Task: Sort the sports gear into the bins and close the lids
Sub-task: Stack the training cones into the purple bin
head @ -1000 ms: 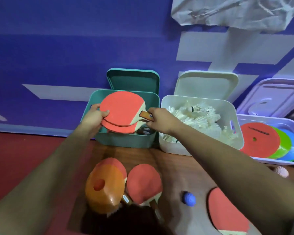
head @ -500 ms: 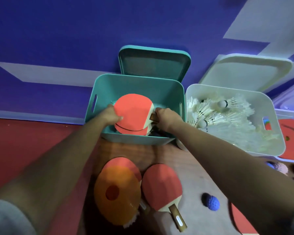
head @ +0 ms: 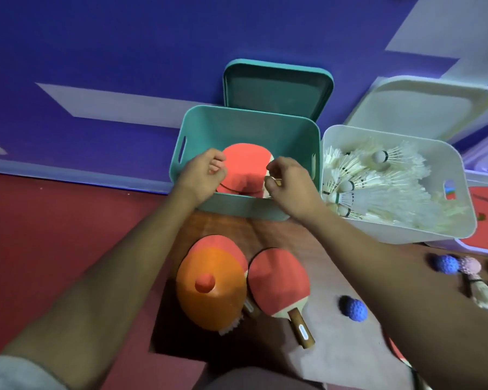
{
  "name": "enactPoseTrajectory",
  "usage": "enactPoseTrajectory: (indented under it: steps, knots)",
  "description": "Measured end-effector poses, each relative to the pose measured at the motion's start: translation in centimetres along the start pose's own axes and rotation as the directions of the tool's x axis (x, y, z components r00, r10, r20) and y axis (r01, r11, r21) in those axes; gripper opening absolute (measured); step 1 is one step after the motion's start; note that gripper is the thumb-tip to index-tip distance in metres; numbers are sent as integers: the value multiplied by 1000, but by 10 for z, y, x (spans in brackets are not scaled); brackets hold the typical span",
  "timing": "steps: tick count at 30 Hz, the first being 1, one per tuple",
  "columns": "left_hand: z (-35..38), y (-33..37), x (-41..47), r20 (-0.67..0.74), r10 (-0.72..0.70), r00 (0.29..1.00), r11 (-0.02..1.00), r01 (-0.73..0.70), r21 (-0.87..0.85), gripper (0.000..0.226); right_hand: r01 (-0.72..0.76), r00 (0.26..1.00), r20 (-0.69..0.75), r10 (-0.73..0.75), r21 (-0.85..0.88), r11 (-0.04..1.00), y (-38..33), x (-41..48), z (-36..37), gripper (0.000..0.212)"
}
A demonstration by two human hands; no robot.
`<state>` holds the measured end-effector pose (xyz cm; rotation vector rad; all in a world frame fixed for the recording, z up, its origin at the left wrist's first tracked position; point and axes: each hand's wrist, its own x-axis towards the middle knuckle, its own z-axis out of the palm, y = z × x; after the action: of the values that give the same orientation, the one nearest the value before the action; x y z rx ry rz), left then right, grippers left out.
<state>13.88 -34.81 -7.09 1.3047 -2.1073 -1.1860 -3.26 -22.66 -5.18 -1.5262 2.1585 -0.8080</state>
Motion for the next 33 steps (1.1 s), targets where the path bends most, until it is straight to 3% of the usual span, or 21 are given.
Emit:
enactPoseTrajectory:
  steps: [2, 5, 10, 12, 14, 18, 22, 26, 28, 30, 33]
  knots:
    - [-11, 3, -40, -60, 36, 998, 997, -41, -73, 18, 36, 998, -52, -32, 91, 995, -20, -30, -4, 16]
    - [-21, -13, -94, -51, -61, 997, 986, 52, -161, 11, 37, 999, 17, -40, 165, 986, -36, -72, 4, 8]
    - [-4, -82, -159, 30, -359, 933, 932, 360, -42, 15, -228, 940, 272, 204, 57, 972, -24, -119, 49, 17]
    - [6, -104, -176, 51, -514, 856, 858, 512, 49, 34, -317, 881, 372, 292, 7, 948, -15, -132, 71, 23]
    - [15, -115, -187, 86, -654, 751, 754, 641, 143, 70, -401, 816, 444, 370, -27, 916, -8, -142, 89, 34]
    - [34, -129, -196, 104, -750, 654, 662, 737, 135, 104, -554, 702, 508, 500, -51, 831, 2, -151, 118, 63]
    - [41, -126, -194, 55, -726, 685, 685, 715, 136, 79, -677, 638, 532, 557, 44, 734, 5, -150, 134, 69]
    - [37, -123, -190, 85, -714, 695, 700, 713, 44, 65, -715, 674, 460, 578, 212, 666, 8, -148, 138, 38]
    - [30, -121, -191, 128, -702, 701, 704, 710, -28, 62, -753, 657, 526, 540, 429, 499, 4, -145, 130, 20]
    - [23, -124, -193, 128, -676, 726, 711, 688, -149, 68, -765, 642, 622, 449, 562, 315, -4, -136, 116, 19]
    - [16, -132, -195, 102, -627, 772, 707, 619, -341, 56, -735, 674, 649, 352, 636, 235, -4, -120, 93, 24]
